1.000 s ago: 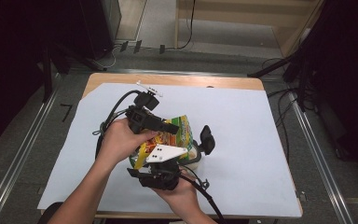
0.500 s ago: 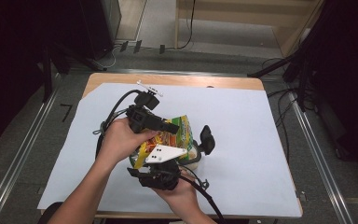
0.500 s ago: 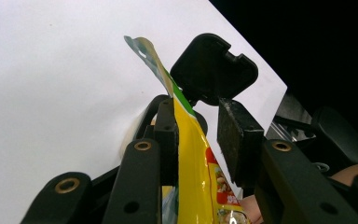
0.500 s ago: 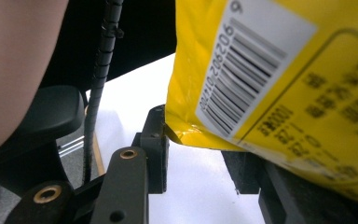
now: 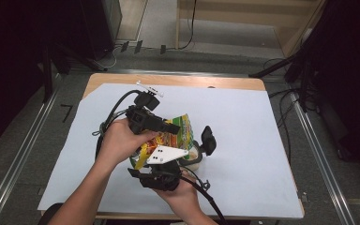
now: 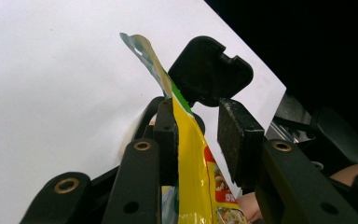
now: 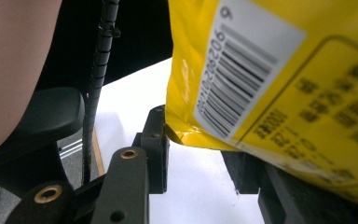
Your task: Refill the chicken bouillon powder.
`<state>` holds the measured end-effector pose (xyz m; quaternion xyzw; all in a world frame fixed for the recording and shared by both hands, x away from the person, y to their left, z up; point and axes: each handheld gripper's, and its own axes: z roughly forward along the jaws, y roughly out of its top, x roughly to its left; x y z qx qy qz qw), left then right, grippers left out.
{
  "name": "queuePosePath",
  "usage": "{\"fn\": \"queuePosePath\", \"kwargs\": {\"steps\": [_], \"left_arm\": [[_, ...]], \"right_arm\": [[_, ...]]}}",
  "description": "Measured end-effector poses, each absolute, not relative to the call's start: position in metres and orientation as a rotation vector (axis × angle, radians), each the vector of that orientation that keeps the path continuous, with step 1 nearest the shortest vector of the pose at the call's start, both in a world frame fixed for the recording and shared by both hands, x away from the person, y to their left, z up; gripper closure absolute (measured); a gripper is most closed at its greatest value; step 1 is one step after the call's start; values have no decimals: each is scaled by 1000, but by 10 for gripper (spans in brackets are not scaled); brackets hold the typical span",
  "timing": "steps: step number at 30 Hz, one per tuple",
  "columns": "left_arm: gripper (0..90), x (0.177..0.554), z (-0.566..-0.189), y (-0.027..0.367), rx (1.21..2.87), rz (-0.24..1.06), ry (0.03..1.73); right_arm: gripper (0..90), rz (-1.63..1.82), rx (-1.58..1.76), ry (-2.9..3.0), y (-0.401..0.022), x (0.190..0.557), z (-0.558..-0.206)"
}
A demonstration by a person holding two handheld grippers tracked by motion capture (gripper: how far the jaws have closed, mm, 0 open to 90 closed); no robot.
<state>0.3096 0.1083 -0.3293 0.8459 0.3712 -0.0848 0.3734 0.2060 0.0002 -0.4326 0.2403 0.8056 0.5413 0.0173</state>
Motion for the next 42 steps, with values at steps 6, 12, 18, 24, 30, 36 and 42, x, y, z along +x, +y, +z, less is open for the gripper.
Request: {"fn": "queuePosePath", "kwargs": {"steps": [6,12,18,24,30,36,42], "left_arm": [[699,309,-328,108,2166,-202,949],[700,309,-330,109,2159,-194,949],[698,307,-328,112,2155,-180,949],[700,308,-330,112,2150,-186,956],[701,310,-331,110,2146,-161,950],[703,313,-335,113,2122,-165,957],[704,317,-336,113,2121,-182,975]], "right_arm": [[652,1676,745,2499,0,207,-433],[652,1675,746,2510,1,209,-434],[652,1662,720,2503,3,208,-433],[652,1662,719,2510,3,208,-433],[652,1656,731,2516,1,211,-434],[651,1645,751,2535,1,215,-434],[651,1642,761,2551,2,217,-433]]}}
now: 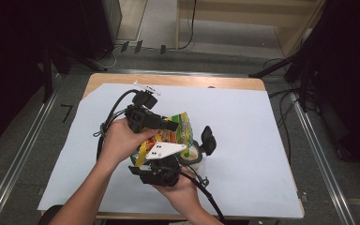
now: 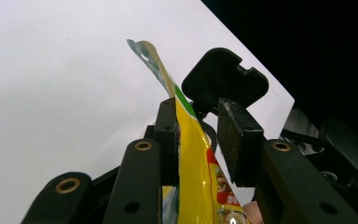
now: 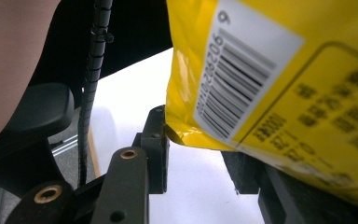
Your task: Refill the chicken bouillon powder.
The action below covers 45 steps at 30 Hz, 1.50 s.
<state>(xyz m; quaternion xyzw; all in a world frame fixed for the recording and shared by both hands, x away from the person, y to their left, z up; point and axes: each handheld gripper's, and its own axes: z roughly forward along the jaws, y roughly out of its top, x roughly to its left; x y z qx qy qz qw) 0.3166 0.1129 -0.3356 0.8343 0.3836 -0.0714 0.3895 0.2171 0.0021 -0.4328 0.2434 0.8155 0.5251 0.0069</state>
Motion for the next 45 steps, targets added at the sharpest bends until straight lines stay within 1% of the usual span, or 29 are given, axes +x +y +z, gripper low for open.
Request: {"fn": "queuePosePath", "kwargs": {"steps": [6,8,12,15,21,28,45], "left_arm": [[707,321,-335,113,2121,-196,990],[708,324,-336,114,2108,-227,1006],[709,327,-336,115,2105,-241,1018],[707,330,-336,115,2106,-278,1030],[704,329,-336,115,2100,-278,1019],[702,327,-335,114,2108,-248,1011],[702,327,-338,112,2114,-257,1004]], "right_arm": [[650,1645,775,2567,1,220,-430],[649,1634,777,2576,1,221,-429],[648,1632,775,2580,1,222,-428],[647,1638,776,2580,1,222,-426],[647,1634,772,2581,1,221,-425],[647,1628,767,2588,1,221,-426],[647,1610,765,2589,-1,221,-428]]}}
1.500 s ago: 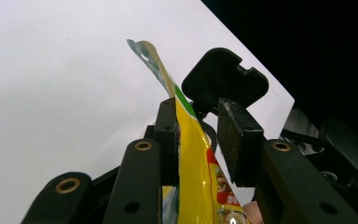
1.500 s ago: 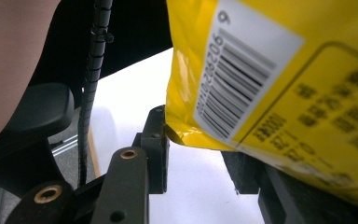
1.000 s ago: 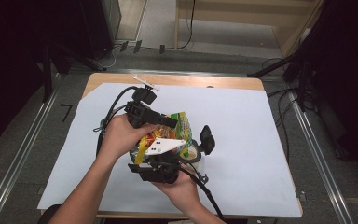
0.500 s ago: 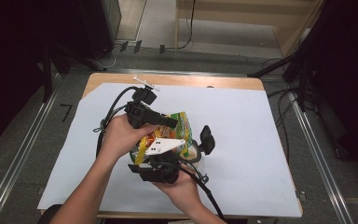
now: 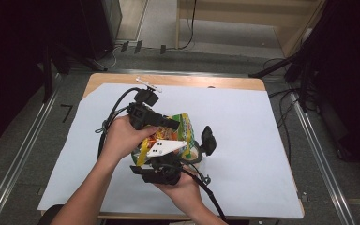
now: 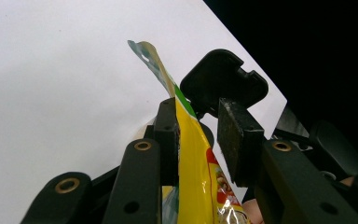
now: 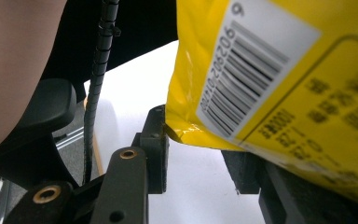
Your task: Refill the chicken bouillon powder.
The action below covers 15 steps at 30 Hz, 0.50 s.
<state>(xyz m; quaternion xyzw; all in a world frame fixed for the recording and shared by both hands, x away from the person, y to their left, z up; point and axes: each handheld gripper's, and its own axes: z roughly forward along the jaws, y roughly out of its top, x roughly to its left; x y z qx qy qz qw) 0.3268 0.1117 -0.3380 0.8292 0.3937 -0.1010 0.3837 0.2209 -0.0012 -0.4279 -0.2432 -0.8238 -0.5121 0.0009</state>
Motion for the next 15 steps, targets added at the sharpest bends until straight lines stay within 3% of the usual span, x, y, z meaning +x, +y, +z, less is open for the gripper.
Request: {"fn": "queuePosePath", "kwargs": {"steps": [15], "left_arm": [[699,328,-339,109,2116,-265,997]], "right_arm": [[647,-1607,-767,-2588,-3,221,-429]]}}
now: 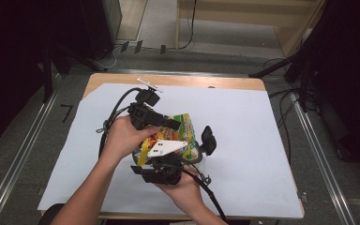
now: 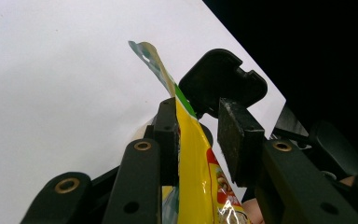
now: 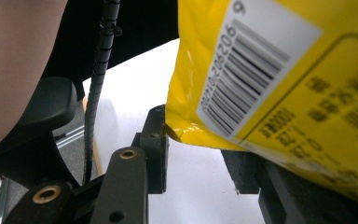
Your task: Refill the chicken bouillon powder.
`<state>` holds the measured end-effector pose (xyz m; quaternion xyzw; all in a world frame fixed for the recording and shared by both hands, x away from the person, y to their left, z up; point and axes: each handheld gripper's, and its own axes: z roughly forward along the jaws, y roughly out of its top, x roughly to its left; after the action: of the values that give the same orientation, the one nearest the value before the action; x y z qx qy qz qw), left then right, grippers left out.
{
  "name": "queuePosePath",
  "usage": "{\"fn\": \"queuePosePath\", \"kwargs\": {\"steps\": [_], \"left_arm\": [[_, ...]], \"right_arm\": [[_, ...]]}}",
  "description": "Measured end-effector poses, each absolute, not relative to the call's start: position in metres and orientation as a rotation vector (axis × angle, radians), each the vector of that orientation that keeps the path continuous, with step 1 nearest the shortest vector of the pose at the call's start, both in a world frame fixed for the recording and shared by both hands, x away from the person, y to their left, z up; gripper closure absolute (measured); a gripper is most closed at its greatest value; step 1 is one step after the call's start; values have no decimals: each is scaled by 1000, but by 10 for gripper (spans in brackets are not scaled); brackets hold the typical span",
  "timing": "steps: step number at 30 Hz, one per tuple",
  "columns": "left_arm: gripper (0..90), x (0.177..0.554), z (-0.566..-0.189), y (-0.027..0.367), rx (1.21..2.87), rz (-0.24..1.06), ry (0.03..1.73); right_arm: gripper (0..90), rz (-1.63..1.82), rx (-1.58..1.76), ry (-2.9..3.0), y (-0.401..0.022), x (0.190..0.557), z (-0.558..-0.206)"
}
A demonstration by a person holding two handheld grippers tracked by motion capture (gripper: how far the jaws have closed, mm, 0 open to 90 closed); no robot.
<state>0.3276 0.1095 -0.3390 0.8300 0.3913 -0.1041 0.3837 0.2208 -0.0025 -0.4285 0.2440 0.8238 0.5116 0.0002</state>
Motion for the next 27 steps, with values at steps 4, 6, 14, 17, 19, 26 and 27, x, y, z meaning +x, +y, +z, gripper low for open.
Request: {"fn": "queuePosePath", "kwargs": {"steps": [4,6,14,17,19,26,27], "left_arm": [[697,327,-338,109,2114,-261,995],[697,326,-338,109,2110,-258,992],[693,325,-336,107,2119,-230,985],[692,324,-335,106,2116,-218,982],[690,324,-335,106,2113,-212,982],[687,323,-333,108,2102,-214,974],[686,323,-332,108,2102,-214,973]], "right_arm": [[647,1605,763,2588,-3,221,-428],[647,1606,759,2587,-3,221,-428],[649,1599,759,2585,-4,223,-429],[649,1601,765,2582,-5,224,-429],[649,1606,771,2580,-5,224,-429],[648,1610,758,2576,-6,224,-427],[647,1611,757,2575,-6,224,-427]]}}
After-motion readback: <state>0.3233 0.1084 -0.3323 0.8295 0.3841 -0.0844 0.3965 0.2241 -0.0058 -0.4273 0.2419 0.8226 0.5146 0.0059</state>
